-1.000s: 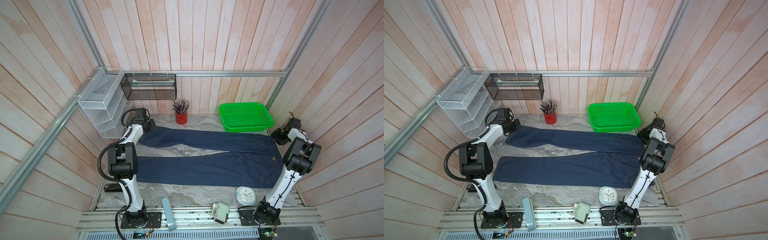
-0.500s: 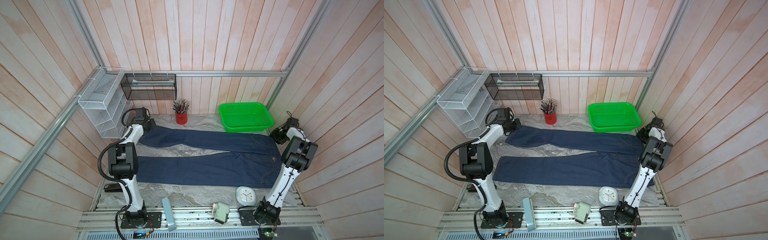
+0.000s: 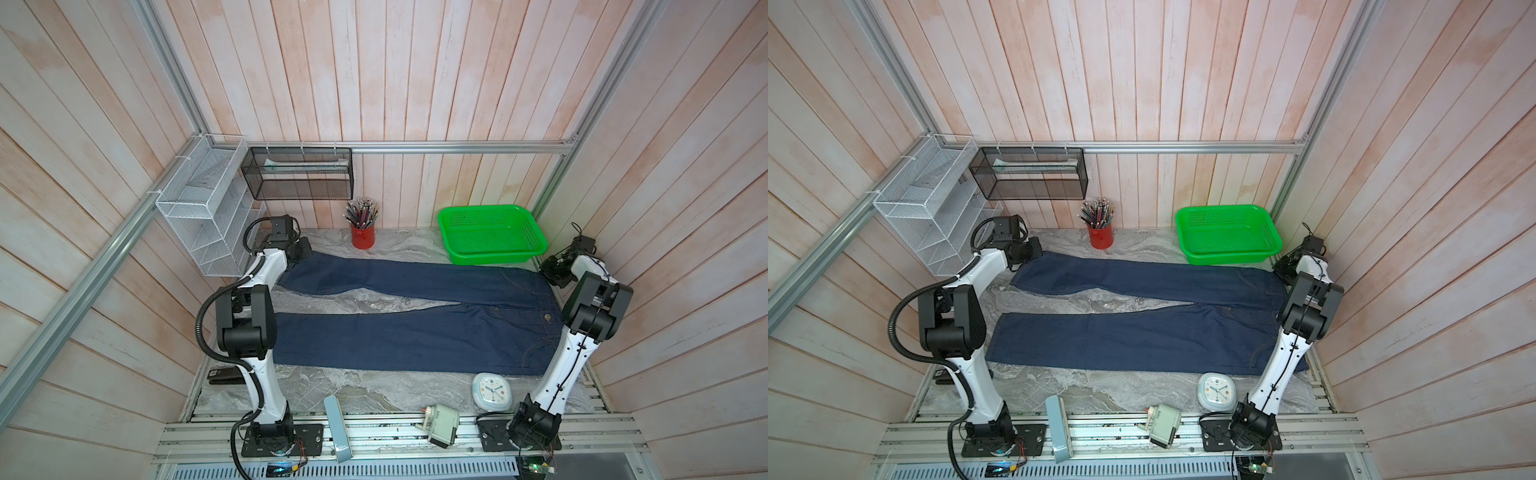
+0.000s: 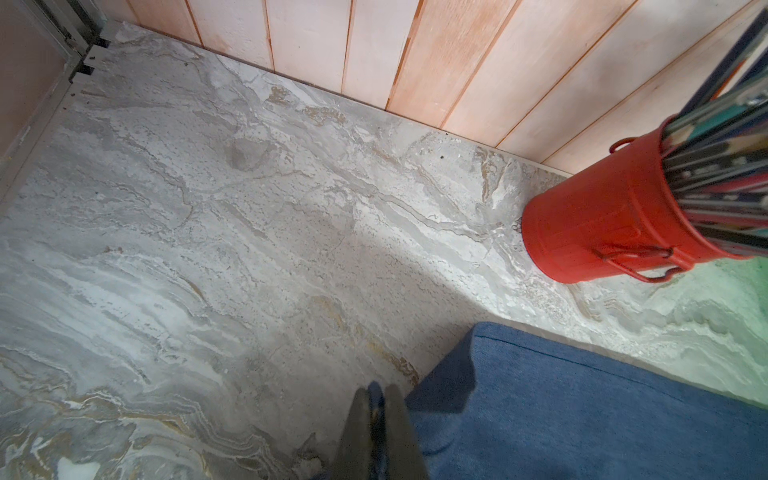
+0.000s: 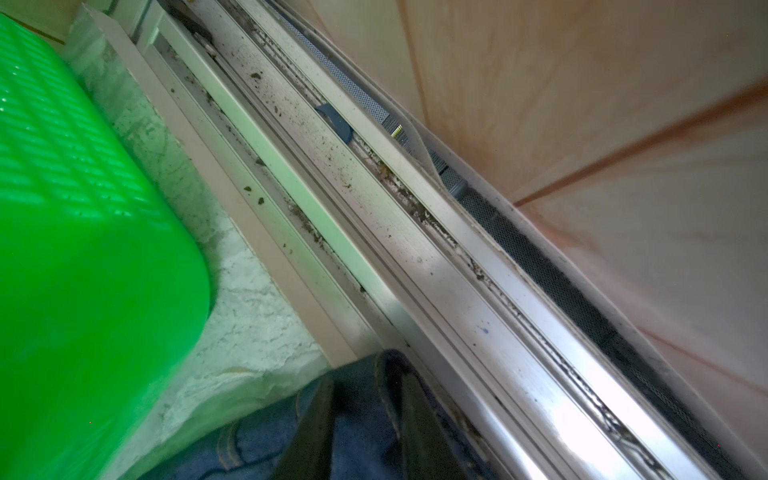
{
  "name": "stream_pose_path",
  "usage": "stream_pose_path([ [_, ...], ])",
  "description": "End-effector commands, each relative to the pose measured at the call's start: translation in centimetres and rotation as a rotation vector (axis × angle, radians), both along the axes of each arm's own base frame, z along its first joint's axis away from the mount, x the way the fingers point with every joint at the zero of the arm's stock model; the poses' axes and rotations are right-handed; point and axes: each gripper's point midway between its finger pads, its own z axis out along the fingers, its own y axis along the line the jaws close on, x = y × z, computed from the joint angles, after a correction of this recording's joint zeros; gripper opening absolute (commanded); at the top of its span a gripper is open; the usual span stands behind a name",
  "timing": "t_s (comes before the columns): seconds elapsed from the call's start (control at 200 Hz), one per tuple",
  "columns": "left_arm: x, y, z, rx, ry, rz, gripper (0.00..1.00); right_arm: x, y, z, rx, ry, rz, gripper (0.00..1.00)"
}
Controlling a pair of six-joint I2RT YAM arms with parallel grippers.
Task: Fold and stack the trousers
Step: 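Grasp the waistband corner with the right gripper while the left grips the hem, then drag the jeans toward the robot with both grippers holding hem and waistband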
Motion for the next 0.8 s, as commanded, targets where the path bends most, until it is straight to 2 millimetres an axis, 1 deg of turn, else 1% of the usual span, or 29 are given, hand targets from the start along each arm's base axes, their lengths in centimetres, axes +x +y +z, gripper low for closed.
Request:
stream_pose_path([
  [0.0, -0.1, -0.6, 1.7, -0.001, -0.042, -0.019, 0.00, 0.0, -4.1, -1.6, -0.010, -0.032, -0.122, 0.20],
  [0.185, 0.0, -0.5, 1.9, 0.005, -0.045, -0.018, 0.00, 0.2, -3.7, -1.4, 0.008, -0.047, -0.111, 0.10],
  [0.32, 0.0, -0.3, 1.9, 0.013, -0.047, -0.011, 0.00, 0.2, -3.1, 0.0, 0.007, -0.072, -0.102, 0.06],
  [0.405, -0.1, 0.2, 2.5, 0.025, -0.055, 0.007, 0.00, -0.4, -2.8, 1.8, -0.001, -0.106, -0.113, 0.04],
  [0.45, -0.3, 0.8, 3.0, 0.030, -0.066, 0.027, 0.00, -0.7, -2.6, 3.4, -0.013, -0.136, -0.124, 0.03],
  [0.46, -0.3, 0.9, 3.1, 0.029, -0.068, 0.031, 0.00, -1.0, -2.5, 3.5, -0.012, -0.137, -0.128, 0.03],
  [0.54, -0.8, 2.0, 4.5, 0.027, -0.100, 0.068, 0.00, -2.2, -2.1, 6.1, -0.034, -0.183, -0.149, 0.02],
  [0.67, -1.5, 4.7, 7.3, 0.023, -0.171, 0.128, 0.00, -4.5, -1.9, 10.1, -0.059, -0.269, -0.186, 0.01],
  [0.745, -1.6, 5.7, 8.7, 0.019, -0.193, 0.137, 0.00, -5.0, -1.5, 12.2, -0.086, -0.326, -0.175, 0.00],
  [0.795, -1.4, 5.8, 9.4, 0.014, -0.214, 0.131, 0.00, -4.9, -1.2, 13.6, -0.101, -0.364, -0.153, 0.00],
])
